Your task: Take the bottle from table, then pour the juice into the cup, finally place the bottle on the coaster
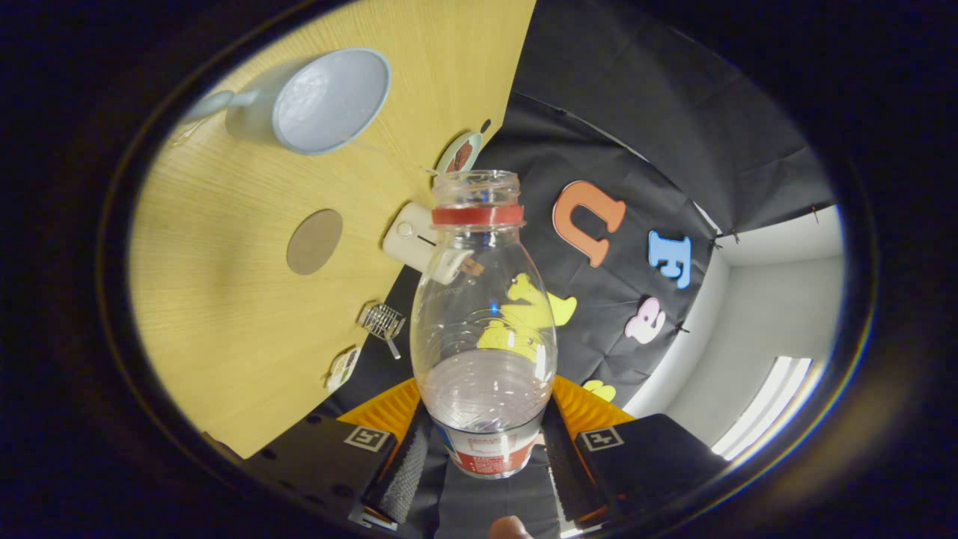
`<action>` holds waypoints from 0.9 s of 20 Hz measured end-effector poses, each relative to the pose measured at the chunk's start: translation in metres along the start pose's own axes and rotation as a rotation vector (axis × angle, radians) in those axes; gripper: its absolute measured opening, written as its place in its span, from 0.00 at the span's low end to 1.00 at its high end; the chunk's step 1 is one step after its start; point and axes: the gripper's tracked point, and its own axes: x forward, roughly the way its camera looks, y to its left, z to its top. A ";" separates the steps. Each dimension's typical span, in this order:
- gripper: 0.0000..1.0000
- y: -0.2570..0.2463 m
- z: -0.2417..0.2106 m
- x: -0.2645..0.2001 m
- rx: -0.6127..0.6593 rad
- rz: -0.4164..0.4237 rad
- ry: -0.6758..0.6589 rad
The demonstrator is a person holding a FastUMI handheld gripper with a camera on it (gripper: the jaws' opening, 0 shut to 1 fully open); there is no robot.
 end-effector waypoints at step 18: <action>0.78 -0.008 0.006 0.003 -0.012 -0.006 -0.016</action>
